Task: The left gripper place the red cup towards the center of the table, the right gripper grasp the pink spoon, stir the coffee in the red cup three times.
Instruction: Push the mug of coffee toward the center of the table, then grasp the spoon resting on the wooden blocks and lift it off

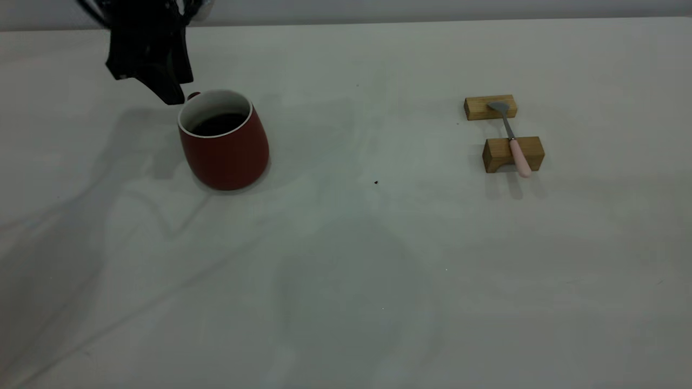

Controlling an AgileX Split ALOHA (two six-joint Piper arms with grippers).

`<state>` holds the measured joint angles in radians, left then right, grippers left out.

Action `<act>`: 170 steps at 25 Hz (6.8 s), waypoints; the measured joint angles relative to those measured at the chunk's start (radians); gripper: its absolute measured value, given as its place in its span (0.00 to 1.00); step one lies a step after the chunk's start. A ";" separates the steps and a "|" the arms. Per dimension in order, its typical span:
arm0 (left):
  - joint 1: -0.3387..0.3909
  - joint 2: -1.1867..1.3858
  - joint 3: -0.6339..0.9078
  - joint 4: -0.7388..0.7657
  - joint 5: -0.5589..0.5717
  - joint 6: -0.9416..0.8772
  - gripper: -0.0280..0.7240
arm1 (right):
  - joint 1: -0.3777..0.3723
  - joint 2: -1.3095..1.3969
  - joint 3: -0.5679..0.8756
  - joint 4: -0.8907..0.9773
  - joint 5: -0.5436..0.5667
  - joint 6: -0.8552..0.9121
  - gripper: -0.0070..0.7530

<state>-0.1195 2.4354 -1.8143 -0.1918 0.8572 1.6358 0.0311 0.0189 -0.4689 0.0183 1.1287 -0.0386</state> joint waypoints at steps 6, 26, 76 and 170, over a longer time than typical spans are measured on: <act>0.000 0.001 0.000 -0.070 -0.006 0.194 0.57 | 0.000 0.000 0.000 0.001 0.000 0.000 0.32; 0.000 0.044 -0.007 -0.118 0.075 0.257 0.56 | 0.000 0.000 0.000 0.004 0.000 0.000 0.32; -0.119 0.085 0.022 0.029 0.266 -0.485 0.56 | 0.000 0.000 0.000 0.007 0.000 0.000 0.32; 0.089 -2.453 1.328 0.231 0.274 -1.674 0.56 | 0.000 0.030 -0.018 0.064 -0.023 0.028 0.33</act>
<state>-0.0301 -0.0172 -0.4864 0.0390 1.1316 -0.0385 0.0311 0.0493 -0.4869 0.0819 1.1058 -0.0108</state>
